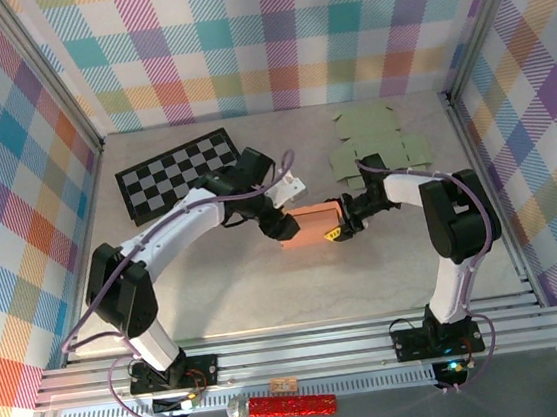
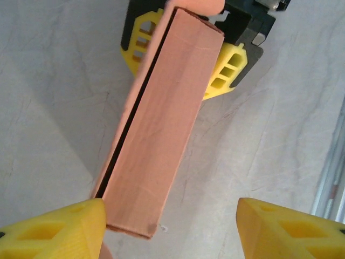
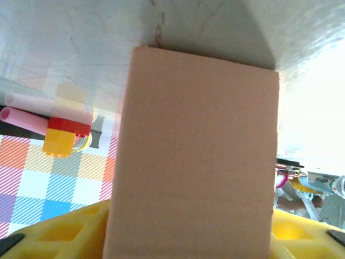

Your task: Fold the paper box

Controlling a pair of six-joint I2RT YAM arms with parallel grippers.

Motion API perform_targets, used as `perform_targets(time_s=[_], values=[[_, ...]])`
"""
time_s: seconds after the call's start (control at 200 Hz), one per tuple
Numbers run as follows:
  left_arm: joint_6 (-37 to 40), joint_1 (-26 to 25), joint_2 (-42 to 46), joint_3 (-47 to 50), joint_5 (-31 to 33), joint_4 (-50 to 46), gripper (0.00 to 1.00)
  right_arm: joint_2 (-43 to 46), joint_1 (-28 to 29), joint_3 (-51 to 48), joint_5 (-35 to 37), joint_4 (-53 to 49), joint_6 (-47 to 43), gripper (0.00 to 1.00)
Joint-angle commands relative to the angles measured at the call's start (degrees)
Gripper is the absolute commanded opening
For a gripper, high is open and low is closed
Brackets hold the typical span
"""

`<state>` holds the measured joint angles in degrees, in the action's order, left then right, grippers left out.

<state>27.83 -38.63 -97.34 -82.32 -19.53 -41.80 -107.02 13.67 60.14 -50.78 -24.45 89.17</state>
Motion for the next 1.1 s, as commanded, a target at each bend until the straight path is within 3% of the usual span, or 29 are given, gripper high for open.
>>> perform_targets(time_s=[0.0,0.195,0.445,0.495,0.635,0.79,1.095], values=[[4.69,-1.65,-2.25,-2.02,6.51,-0.99,0.65,-0.21,-0.57,1.64,-0.16,-4.36,-3.68,0.56],[4.0,-2.63,-2.43,-1.53,14.55,3.02,0.65,-0.37,-0.8,2.49,-0.1,-5.16,-4.82,0.56],[2.53,-2.65,5.89,2.02,8.99,6.69,0.65,-0.64,-0.95,2.83,0.68,-5.79,-6.19,0.51],[2.45,-2.68,6.28,2.59,9.59,6.9,0.69,-0.95,-0.99,3.2,0.77,-6.19,-6.6,0.49],[3.23,-2.45,3.89,1.86,10.86,5.73,0.78,-1.78,-0.93,4.11,0.71,-7.43,-8.05,0.47],[5.35,-2.6,-1.45,-2.18,5.87,0.8,0.84,-2.19,-0.93,4.37,0.79,-7.9,-8.52,0.47],[5.37,-4.28,-6.05,-1.93,9.92,3.11,0.81,-2.14,-1.02,4.96,0.94,-8.4,-8.71,0.51]])
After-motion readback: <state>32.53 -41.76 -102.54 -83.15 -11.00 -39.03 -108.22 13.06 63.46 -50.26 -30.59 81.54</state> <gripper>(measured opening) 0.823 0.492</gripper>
